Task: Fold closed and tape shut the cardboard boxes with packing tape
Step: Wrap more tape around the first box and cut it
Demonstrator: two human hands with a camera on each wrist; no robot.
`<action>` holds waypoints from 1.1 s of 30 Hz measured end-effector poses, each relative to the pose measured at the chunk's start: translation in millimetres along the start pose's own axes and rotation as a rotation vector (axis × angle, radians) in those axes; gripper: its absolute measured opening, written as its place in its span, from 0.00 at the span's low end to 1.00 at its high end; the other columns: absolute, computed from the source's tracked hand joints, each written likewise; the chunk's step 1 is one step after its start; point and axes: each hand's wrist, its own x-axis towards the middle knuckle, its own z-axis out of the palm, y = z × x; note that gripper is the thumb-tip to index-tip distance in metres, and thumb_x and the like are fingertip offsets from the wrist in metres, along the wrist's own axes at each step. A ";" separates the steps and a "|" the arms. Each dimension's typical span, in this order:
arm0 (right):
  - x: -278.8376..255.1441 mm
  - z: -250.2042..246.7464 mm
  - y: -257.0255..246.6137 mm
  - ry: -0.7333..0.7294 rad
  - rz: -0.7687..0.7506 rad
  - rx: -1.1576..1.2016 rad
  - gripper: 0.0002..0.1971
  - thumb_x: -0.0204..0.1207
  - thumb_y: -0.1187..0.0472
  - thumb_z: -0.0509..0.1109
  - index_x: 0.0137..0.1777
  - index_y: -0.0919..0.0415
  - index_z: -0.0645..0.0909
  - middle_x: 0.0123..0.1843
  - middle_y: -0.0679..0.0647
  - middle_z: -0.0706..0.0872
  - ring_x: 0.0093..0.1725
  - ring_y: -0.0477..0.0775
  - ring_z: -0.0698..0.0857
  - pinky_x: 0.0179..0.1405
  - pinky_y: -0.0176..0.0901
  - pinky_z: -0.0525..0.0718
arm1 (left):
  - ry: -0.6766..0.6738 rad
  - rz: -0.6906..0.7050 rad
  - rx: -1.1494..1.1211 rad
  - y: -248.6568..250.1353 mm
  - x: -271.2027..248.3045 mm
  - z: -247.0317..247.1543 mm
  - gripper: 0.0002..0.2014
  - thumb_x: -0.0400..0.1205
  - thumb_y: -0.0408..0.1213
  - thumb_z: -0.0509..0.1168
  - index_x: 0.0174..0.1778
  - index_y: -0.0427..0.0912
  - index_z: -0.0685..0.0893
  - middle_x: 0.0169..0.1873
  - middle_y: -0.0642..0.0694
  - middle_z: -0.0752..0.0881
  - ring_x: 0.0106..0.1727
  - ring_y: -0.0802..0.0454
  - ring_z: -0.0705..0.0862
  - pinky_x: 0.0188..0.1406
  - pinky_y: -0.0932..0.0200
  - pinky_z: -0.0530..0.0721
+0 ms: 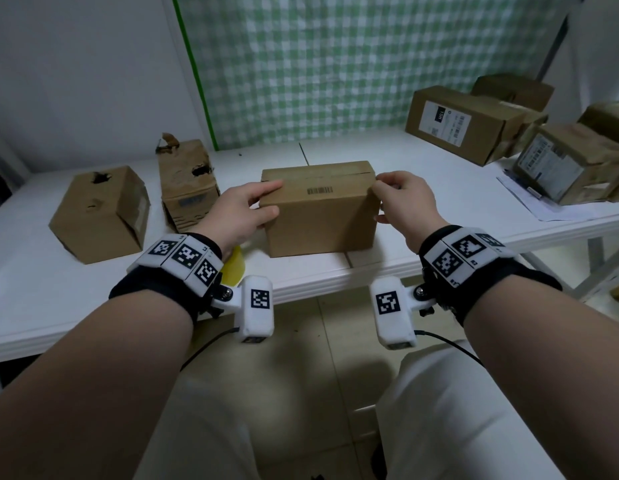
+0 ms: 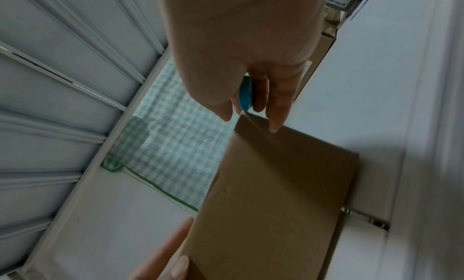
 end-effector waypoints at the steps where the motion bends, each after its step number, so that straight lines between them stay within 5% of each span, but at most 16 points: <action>1: -0.4 -1.2 0.1 0.034 -0.013 0.000 0.14 0.76 0.58 0.67 0.60 0.59 0.82 0.44 0.50 0.81 0.37 0.49 0.83 0.50 0.56 0.89 | 0.001 0.005 0.009 3.0 -2.6 1.3 0.23 0.80 0.28 0.66 0.71 0.50 0.78 0.66 0.48 0.80 0.65 0.53 0.79 0.54 0.62 0.83; 5: -1.5 -9.6 0.5 0.151 -0.041 -0.047 0.09 0.70 0.52 0.71 0.48 0.54 0.84 0.43 0.47 0.83 0.46 0.52 0.85 0.52 0.56 0.87 | -0.032 -0.002 0.043 12.5 -14.6 5.1 0.21 0.81 0.31 0.66 0.69 0.51 0.79 0.59 0.49 0.83 0.59 0.52 0.82 0.55 0.54 0.86; 10: -4.1 -17.4 2.5 0.161 -0.058 -0.182 0.09 0.72 0.53 0.67 0.50 0.52 0.84 0.49 0.51 0.84 0.51 0.55 0.84 0.55 0.53 0.85 | 0.004 -0.121 -0.048 10.2 -21.6 -10.8 0.13 0.86 0.39 0.58 0.65 0.49 0.82 0.53 0.48 0.85 0.51 0.50 0.85 0.52 0.51 0.85; 13: -6.5 -19.6 -0.9 0.284 -0.180 -0.227 0.09 0.78 0.55 0.62 0.51 0.52 0.83 0.53 0.54 0.83 0.51 0.53 0.80 0.51 0.42 0.77 | 0.149 -0.144 0.291 -2.3 -21.5 -25.9 0.13 0.84 0.42 0.60 0.57 0.39 0.84 0.45 0.43 0.86 0.45 0.47 0.84 0.53 0.47 0.83; 17: -12.8 -11.4 -13.1 0.307 -0.347 -0.187 0.12 0.80 0.62 0.59 0.54 0.52 0.84 0.53 0.54 0.82 0.49 0.45 0.76 0.48 0.32 0.69 | -0.036 -0.332 0.735 -21.1 -30.1 -29.3 0.20 0.74 0.46 0.74 0.55 0.40 0.77 0.48 0.44 0.80 0.48 0.46 0.78 0.46 0.55 0.75; 19: -16.5 -4.5 -19.3 0.255 -0.373 -0.141 0.13 0.80 0.63 0.60 0.55 0.51 0.85 0.50 0.52 0.82 0.46 0.46 0.77 0.50 0.36 0.75 | -0.083 -0.344 0.810 -30.3 -31.2 -26.8 0.23 0.71 0.40 0.76 0.58 0.42 0.76 0.53 0.43 0.79 0.53 0.44 0.78 0.50 0.54 0.77; 21: -20.5 2.5 -24.5 0.187 -0.377 -0.090 0.14 0.79 0.65 0.60 0.52 0.49 0.86 0.46 0.51 0.82 0.44 0.49 0.80 0.50 0.42 0.81 | -0.050 -0.289 0.832 -33.3 -30.6 -28.3 0.16 0.70 0.33 0.74 0.48 0.46 0.76 0.46 0.44 0.76 0.47 0.45 0.76 0.45 0.56 0.75; 23: -24.2 7.7 -29.1 0.089 -0.344 -0.038 0.16 0.80 0.67 0.60 0.46 0.48 0.86 0.44 0.49 0.84 0.41 0.51 0.85 0.47 0.46 0.87 | 0.043 -0.266 0.738 -31.7 -29.1 -33.9 0.11 0.71 0.31 0.73 0.42 0.45 0.77 0.44 0.45 0.77 0.44 0.46 0.75 0.43 0.56 0.74; 27: -32.6 18.4 -39.4 -0.132 -0.258 0.068 0.15 0.80 0.68 0.61 0.41 0.51 0.86 0.43 0.52 0.87 0.35 0.48 0.89 0.46 0.48 0.90 | 0.177 -0.208 0.087 -14.7 -33.7 -46.8 0.14 0.74 0.26 0.72 0.55 0.36 0.82 0.45 0.40 0.84 0.45 0.44 0.83 0.39 0.55 0.80; 30: -41.3 27.1 -47.4 -0.293 -0.234 0.140 0.06 0.79 0.62 0.67 0.49 0.57 0.86 0.39 0.52 0.84 0.38 0.51 0.86 0.50 0.51 0.89 | 0.182 -0.037 -0.115 6.9 -41.2 -49.4 0.11 0.75 0.22 0.70 0.51 0.36 0.81 0.39 0.42 0.86 0.41 0.47 0.85 0.44 0.53 0.84; 33: -50.4 35.1 -55.5 -0.421 -0.226 0.140 0.10 0.79 0.53 0.70 0.54 0.58 0.84 0.44 0.48 0.83 0.44 0.48 0.84 0.51 0.46 0.89 | 0.134 0.085 -0.228 28.6 -45.1 -45.6 0.12 0.75 0.20 0.68 0.47 0.42 0.79 0.35 0.47 0.86 0.37 0.54 0.86 0.41 0.60 0.85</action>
